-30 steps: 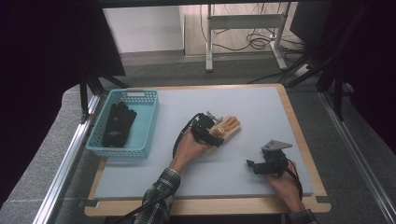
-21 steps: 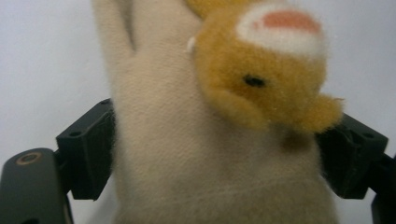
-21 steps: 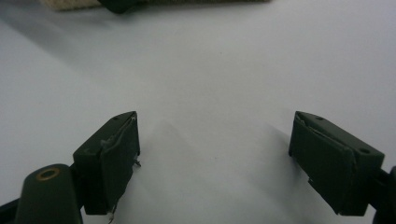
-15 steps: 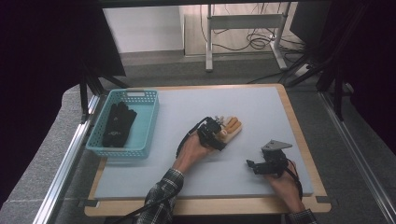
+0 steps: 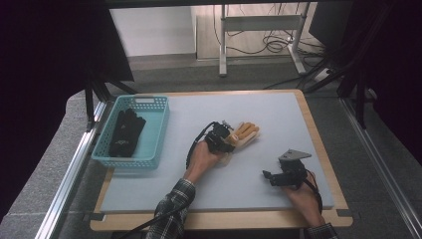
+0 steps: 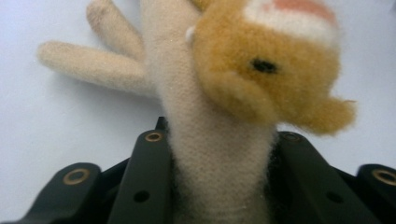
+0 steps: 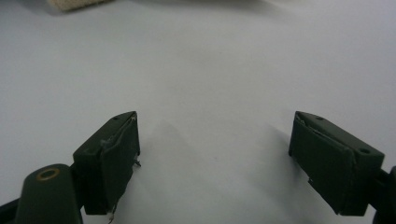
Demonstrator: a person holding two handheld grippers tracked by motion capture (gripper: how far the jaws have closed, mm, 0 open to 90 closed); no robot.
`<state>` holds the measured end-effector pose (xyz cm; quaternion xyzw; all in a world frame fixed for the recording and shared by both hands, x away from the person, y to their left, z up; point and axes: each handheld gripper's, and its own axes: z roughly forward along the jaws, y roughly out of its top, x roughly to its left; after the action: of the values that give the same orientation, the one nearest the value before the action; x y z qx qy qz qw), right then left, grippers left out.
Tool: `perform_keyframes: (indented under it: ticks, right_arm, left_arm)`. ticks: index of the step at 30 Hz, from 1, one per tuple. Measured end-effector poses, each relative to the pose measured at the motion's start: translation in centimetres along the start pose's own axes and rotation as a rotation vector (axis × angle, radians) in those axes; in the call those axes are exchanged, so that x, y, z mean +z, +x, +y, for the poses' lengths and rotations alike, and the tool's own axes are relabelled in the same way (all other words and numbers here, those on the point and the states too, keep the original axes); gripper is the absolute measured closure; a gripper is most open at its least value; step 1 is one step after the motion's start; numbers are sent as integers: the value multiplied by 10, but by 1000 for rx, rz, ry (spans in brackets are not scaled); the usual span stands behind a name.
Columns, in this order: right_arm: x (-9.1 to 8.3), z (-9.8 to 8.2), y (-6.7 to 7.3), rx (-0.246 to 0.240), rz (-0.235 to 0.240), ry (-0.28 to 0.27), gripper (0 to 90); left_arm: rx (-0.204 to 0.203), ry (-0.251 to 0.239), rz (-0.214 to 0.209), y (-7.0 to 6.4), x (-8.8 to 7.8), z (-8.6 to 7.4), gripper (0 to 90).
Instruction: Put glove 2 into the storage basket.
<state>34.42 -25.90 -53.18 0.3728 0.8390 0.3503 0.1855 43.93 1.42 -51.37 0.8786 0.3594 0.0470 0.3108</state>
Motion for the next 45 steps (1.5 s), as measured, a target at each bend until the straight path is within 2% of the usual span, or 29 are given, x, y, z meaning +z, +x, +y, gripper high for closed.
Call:
perform_keyframes:
  ticks: [8, 16, 26, 33, 45]
  right_arm:
    - [0, 0, 0, 0, 0, 0, 157]
    - [0, 0, 0, -1, 1, -1, 157]
    - [0, 0, 0, -1, 1, -1, 157]
    - [0, 0, 0, -1, 1, -1, 157]
    - [0, 0, 0, -1, 0, -1, 157]
  left_arm:
    - [4, -34, 13, -5, -11, 5, 730]
    - [4, -58, 49, -1, -35, 6, 727]
    - [-45, -99, 124, 16, -72, 2, 725]
    - [-78, -134, 155, 30, -99, -4, 725]
    - [-131, -159, 258, 50, -146, -17, 725]
